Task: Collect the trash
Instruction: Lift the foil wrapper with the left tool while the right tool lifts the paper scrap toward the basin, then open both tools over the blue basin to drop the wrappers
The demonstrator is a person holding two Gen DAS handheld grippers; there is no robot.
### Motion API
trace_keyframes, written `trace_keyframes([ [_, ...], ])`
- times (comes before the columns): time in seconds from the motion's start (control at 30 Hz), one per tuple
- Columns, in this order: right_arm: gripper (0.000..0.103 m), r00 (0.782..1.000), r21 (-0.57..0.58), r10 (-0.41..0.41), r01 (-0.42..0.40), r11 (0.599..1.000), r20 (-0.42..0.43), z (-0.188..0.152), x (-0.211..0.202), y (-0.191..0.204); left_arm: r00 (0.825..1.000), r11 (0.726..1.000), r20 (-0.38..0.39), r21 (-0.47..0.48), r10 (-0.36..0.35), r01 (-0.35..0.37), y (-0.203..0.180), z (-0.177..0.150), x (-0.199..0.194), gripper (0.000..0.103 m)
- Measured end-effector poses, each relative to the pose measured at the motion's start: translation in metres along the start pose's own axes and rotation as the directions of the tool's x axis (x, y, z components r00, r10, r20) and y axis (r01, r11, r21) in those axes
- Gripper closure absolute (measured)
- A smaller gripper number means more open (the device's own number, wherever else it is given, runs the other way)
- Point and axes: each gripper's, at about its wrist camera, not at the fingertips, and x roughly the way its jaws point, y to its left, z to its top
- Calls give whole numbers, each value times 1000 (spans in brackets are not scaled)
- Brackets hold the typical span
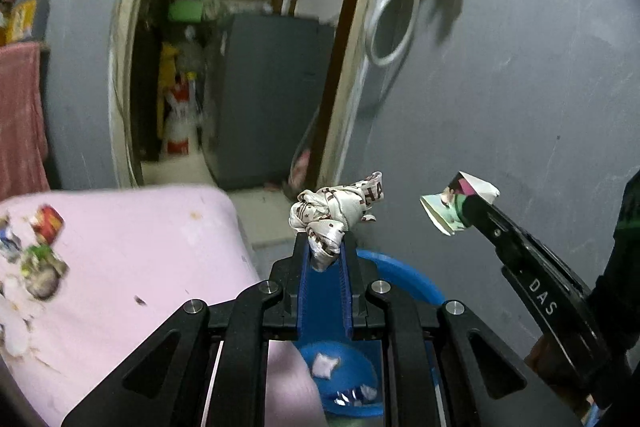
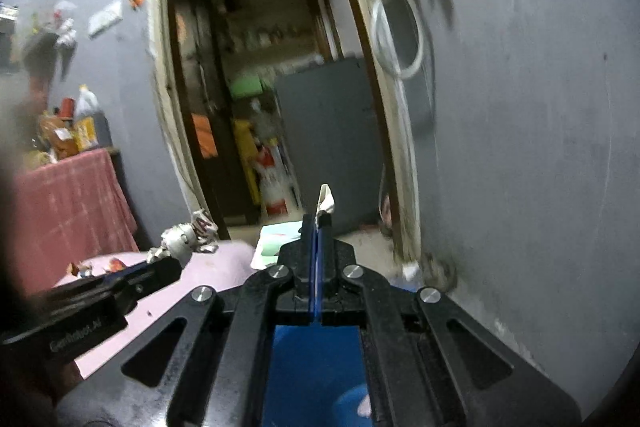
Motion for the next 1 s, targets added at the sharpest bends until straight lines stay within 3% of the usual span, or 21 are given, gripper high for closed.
trace_keyframes([
  [0.17,102,992,39,-16,21,999,-122,-11,22,-13,991,999,-129,-36,-23,19,4,-15,31,92],
  [0.37,102,966,79,-19,40,996,-257,-26,48,-27,968,999,-251,-53,-23,11,6,-30,60,92],
  [0.63,99,955,73,-16,39,997,-298,-30,56,-27,950,998,-312,-62,-26,7,10,-43,76,90],
  [1.0,97,950,74,-25,50,996,-310,-29,58,-26,941,996,-338,-88,-22,-9,16,-45,79,86],
])
